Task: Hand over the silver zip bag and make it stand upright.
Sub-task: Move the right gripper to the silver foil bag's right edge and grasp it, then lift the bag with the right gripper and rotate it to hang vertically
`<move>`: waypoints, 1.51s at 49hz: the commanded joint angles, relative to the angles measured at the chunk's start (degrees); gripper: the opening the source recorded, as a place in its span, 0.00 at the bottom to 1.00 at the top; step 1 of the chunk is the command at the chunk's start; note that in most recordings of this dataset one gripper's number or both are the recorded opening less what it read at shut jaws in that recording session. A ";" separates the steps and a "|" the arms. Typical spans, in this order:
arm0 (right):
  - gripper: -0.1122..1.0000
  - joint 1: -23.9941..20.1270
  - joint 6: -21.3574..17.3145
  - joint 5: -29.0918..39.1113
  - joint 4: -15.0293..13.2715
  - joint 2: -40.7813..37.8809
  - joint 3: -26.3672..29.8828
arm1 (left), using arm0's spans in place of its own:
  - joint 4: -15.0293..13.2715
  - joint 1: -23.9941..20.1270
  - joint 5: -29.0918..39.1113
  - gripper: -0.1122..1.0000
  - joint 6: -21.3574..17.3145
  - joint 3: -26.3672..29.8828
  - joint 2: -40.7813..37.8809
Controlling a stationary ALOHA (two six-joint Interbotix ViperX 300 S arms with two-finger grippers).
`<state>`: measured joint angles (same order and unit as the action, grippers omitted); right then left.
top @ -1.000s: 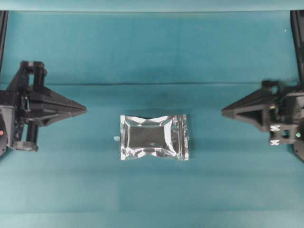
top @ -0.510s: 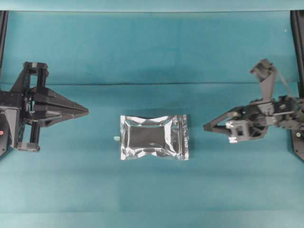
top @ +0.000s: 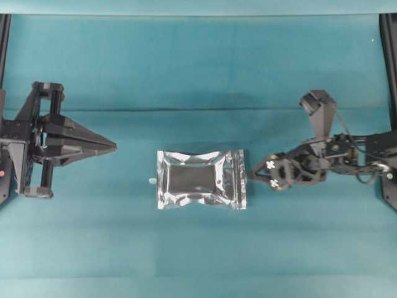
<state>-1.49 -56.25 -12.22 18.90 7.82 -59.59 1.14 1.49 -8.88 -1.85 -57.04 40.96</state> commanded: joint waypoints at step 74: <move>0.10 0.26 -2.99 -6.50 -0.70 -10.99 8.70 | 0.18 -0.97 0.70 0.11 0.35 1.14 0.09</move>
<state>-2.20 -60.29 -19.60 18.90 -6.33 -51.42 1.14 0.62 -8.00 -1.58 -57.04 40.87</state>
